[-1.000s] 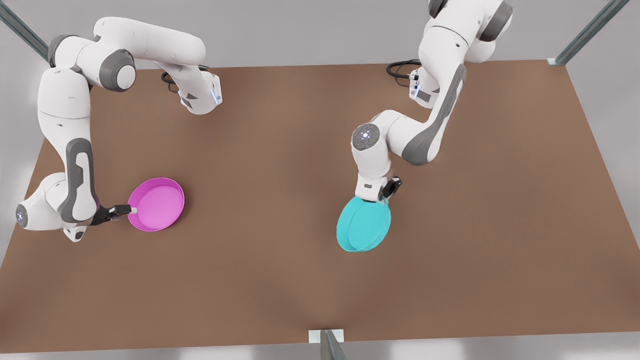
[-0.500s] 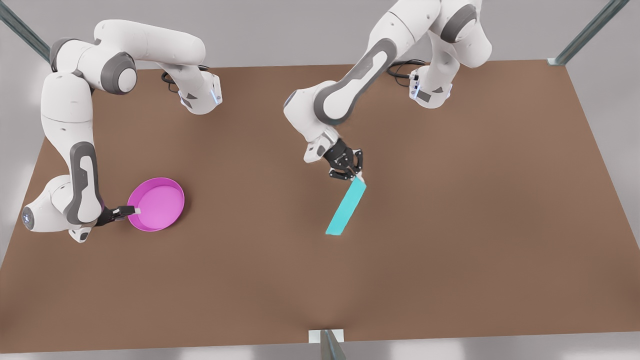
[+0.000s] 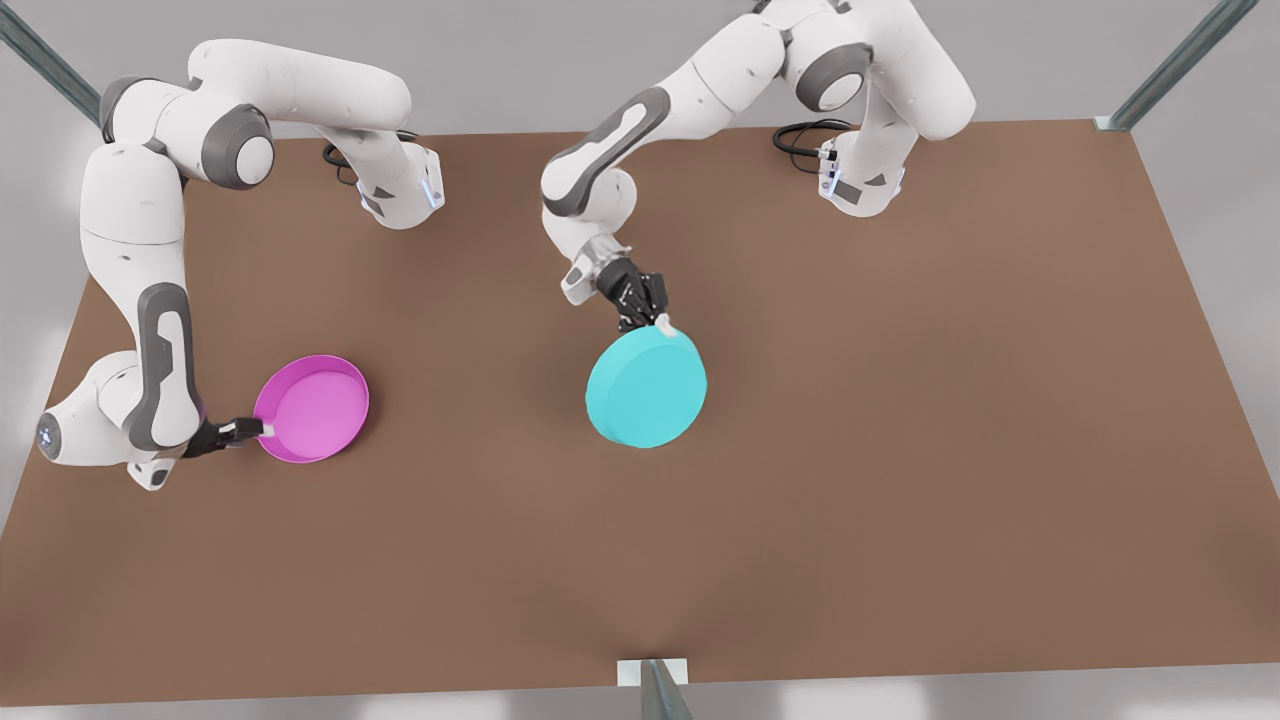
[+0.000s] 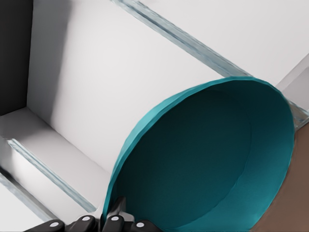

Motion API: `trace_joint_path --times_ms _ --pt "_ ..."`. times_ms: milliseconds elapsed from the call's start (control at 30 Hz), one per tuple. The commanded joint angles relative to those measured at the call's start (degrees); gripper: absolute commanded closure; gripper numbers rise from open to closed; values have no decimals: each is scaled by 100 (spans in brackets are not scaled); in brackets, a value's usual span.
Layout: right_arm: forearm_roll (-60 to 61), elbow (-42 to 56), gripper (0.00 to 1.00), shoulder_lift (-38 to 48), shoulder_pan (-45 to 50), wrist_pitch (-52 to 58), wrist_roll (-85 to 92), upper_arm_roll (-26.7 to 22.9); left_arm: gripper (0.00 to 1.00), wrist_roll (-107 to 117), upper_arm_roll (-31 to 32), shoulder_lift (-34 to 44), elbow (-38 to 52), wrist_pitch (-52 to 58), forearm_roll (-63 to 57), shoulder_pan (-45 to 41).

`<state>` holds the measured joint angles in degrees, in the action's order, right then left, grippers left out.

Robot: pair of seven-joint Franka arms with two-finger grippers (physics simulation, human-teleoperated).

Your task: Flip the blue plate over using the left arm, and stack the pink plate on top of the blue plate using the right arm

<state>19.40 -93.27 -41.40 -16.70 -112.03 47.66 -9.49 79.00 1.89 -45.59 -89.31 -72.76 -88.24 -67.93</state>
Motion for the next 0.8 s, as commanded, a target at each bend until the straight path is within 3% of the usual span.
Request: trace_joint_path --times_ms 0,167,567,600,633,667,700,767 --pt "3 2 14 0 0 -12 -2 0 79 19 -13 -99 -8 34 -501 -1" --pt "-15 -69 14 18 53 -65 -2 79 79 37 -13 -969 396 254 -651 -63" --pt "-50 -42 17 0 35 -109 121 79 79 2 22 -1453 458 403 -492 -344" --pt "-50 -42 16 0 35 -100 121 79 58 28 66 -1453 476 377 -484 -344" --pt "-50 -42 16 0 35 -82 121 79 24 10 66 -1461 476 359 -492 -353" --pt "-50 -34 16 0 35 -82 121 79 1 -7 75 -1470 467 342 -387 -432" --pt "-50 -34 33 0 35 -82 191 79 1 -7 75 -1532 476 342 -290 -502" --pt "-50 -34 37 0 35 -109 218 79 1 -148 66 -1585 467 342 -35 -652"
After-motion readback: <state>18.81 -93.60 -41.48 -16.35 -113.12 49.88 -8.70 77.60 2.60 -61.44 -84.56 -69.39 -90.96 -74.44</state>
